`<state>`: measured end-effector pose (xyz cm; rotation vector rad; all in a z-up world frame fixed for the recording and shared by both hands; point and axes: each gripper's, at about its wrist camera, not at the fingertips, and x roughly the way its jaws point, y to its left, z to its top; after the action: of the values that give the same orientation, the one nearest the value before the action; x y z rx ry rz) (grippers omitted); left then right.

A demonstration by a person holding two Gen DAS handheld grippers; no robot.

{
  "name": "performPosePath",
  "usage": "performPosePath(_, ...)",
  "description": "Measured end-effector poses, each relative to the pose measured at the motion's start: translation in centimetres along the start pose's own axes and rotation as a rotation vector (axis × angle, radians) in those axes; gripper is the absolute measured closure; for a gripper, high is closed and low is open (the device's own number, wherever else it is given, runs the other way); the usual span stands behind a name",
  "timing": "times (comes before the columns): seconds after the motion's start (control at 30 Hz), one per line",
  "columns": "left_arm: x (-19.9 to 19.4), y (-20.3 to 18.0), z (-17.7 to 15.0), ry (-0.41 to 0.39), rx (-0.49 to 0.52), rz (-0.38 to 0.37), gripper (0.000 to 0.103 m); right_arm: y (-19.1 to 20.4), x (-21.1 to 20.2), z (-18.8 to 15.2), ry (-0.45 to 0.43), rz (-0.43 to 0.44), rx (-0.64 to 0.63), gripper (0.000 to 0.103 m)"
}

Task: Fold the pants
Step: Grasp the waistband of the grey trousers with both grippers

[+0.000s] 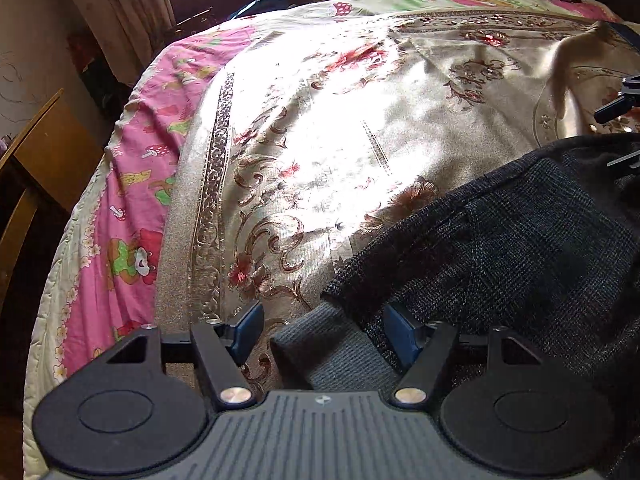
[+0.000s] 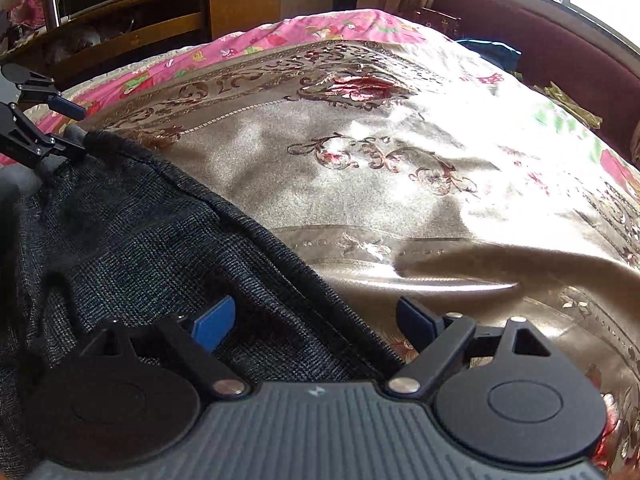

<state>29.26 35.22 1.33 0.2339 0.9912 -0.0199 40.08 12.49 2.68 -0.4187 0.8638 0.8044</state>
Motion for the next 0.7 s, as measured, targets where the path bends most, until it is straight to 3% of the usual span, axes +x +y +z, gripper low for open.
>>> performPosePath(0.1, 0.7, -0.3, -0.1, 0.025, -0.009, -0.045, 0.023, 0.0, 1.8, 0.0, 0.056, 0.022, -0.029, 0.016)
performPosePath(0.2, 1.1, 0.1, -0.1, 0.036, -0.033, -0.070, 0.025, -0.7, 2.3, -0.1, 0.066, 0.042, 0.019, 0.018)
performPosePath(0.23, 1.2, 0.4, -0.4, 0.040, -0.054, -0.083, 0.029, -0.7, 2.1, -0.2, 0.070, 0.024, 0.033, 0.031)
performPosePath(0.27, 1.2, 0.8, -0.6, 0.042, -0.073, -0.089, 0.033, -0.6, 1.9, -0.3, 0.073, 0.014, 0.037, 0.056)
performPosePath(0.3, 0.8, 1.0, -0.7, 0.039, -0.086, -0.090, 0.039, -0.5, 1.6, -0.1, 0.084, 0.017, 0.051, 0.072)
performPosePath(0.33, 0.3, 1.0, -0.8, 0.032, -0.090, -0.086, 0.047, -0.4, 1.3, 0.1, 0.103, 0.023, 0.075, 0.099)
performPosePath(0.37, -0.2, 0.6, -0.9, 0.021, -0.077, -0.073, 0.052, -0.1, 0.7, 0.2, 0.100, 0.011, 0.079, 0.099)
performPosePath(0.4, -0.7, 0.0, -0.9, 0.015, -0.052, -0.035, 0.076, 0.5, 0.0, 0.3, 0.090, -0.018, 0.061, 0.099)
performPosePath(0.43, -1.2, -0.5, -0.8, 0.012, -0.025, 0.003, 0.080, 1.1, -0.8, 0.3, 0.077, -0.039, 0.045, 0.099)
performPosePath(0.6, -7.6, -1.4, -1.6, -0.127, -0.046, -0.012, 0.081, 5.4, -10.4, -0.1, -0.052, -0.085, 0.036, 0.099)
performPosePath(0.7, -13.0, -2.3, -3.8, -0.217, -0.004, -0.020, 0.081, 9.3, -17.0, -1.9, -0.114, -0.091, -0.006, 0.100)
